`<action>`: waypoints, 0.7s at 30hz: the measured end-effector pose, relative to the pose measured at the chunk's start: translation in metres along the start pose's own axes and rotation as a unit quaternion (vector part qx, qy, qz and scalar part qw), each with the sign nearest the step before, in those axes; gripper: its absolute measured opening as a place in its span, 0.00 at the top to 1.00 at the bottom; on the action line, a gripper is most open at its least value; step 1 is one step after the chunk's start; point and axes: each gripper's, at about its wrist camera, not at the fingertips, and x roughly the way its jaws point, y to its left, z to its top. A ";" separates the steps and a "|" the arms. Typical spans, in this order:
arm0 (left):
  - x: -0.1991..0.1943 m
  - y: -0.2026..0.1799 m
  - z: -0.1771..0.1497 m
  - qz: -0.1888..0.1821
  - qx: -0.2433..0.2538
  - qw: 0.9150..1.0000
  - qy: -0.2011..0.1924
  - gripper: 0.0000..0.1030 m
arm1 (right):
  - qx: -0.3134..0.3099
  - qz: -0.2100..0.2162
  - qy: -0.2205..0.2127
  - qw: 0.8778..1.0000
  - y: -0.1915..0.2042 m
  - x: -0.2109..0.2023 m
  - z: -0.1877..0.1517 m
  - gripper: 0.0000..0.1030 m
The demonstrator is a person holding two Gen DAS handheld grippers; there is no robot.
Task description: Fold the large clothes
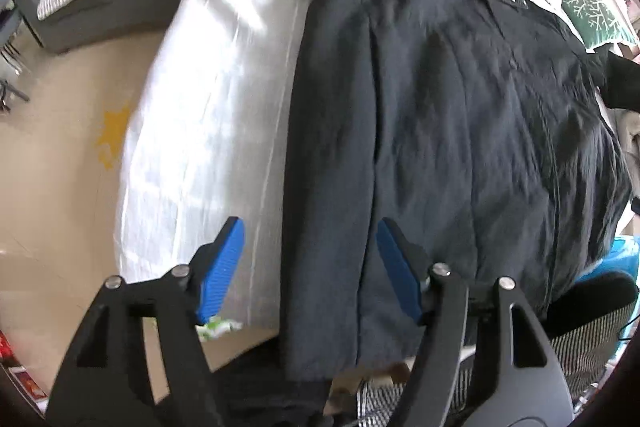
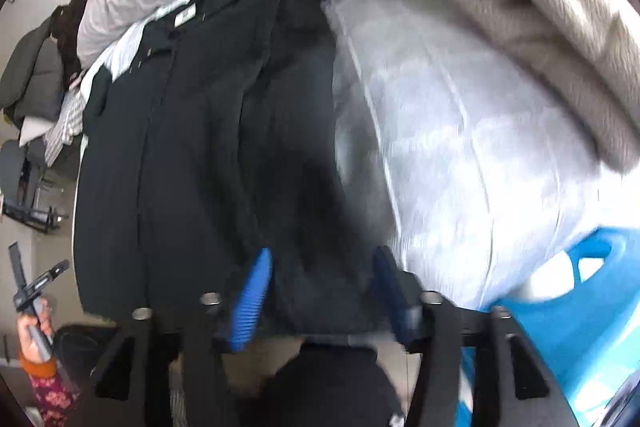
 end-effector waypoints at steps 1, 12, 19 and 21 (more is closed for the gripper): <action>0.001 -0.004 0.010 0.001 0.003 1.000 -0.005 0.31 | 0.003 0.000 -0.007 1.000 -0.003 0.000 0.011 0.43; 0.052 -0.078 0.140 -0.021 0.068 0.997 -0.028 0.28 | 0.011 0.018 -0.046 0.999 0.020 0.041 0.157 0.35; 0.110 -0.114 0.283 0.022 0.159 0.983 -0.084 0.28 | -0.119 -0.017 -0.068 0.990 0.065 0.062 0.261 0.27; 0.133 -0.118 0.320 0.030 0.159 0.983 -0.089 0.28 | -0.151 -0.021 -0.070 0.986 0.079 0.077 0.289 0.27</action>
